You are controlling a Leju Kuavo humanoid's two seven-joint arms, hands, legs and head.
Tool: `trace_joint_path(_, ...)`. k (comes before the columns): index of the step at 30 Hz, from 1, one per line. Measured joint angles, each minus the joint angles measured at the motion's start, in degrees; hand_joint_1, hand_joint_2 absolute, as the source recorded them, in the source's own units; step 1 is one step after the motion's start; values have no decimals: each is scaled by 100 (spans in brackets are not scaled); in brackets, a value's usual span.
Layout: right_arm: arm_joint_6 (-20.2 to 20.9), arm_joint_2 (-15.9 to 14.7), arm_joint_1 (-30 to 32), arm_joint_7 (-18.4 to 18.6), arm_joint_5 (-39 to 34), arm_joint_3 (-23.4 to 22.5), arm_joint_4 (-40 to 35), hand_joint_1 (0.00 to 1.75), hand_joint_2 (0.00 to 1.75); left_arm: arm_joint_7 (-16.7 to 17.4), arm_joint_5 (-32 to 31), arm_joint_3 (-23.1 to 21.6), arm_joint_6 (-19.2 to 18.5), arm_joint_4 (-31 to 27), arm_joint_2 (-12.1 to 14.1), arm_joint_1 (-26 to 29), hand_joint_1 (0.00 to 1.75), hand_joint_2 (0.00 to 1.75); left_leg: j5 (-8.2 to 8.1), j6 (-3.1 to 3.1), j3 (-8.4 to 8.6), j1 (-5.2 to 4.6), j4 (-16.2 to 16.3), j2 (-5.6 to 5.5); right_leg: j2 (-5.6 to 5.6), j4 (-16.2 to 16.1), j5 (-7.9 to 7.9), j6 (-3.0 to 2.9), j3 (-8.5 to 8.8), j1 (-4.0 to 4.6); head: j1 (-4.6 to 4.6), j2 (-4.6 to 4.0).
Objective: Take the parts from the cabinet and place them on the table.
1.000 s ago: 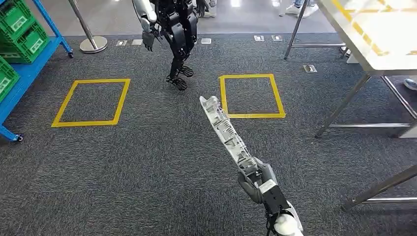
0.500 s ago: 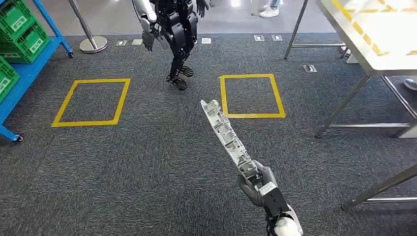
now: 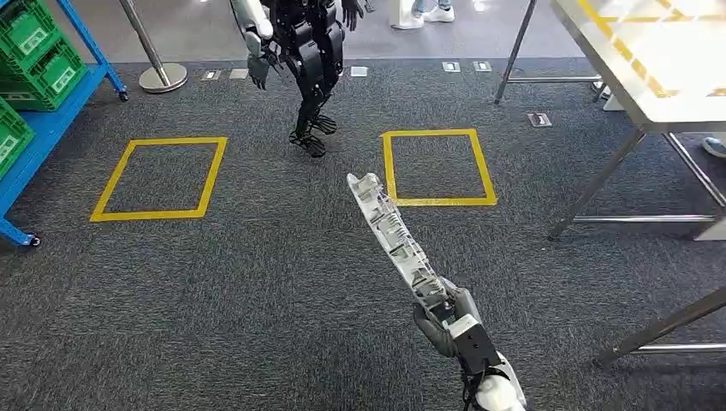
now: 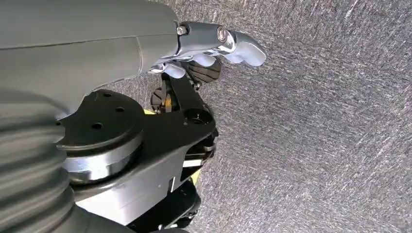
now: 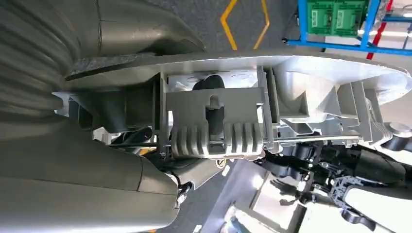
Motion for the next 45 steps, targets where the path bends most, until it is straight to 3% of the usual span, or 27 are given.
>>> trace_joint_path(19,-37,-2,-118,17,0,111,85,175,175,-57,11,2,-72,-2,0,2,0,175,3,-2,6,0,-5,0,0,-5,1,-1,4,0,0,0)
trace_joint_path(24,-39,-2,-85,37,2,111,79,175,175,-129,24,2,-254,-2,-4,1,0,175,3,-1,7,0,-6,0,0,-7,1,-1,5,0,0,0)
trace_joint_path(45,-125,-7,24,109,11,111,-39,175,175,-48,-31,17,-107,-2,-42,4,0,175,4,0,9,0,-7,1,0,-13,5,4,9,0,0,0)
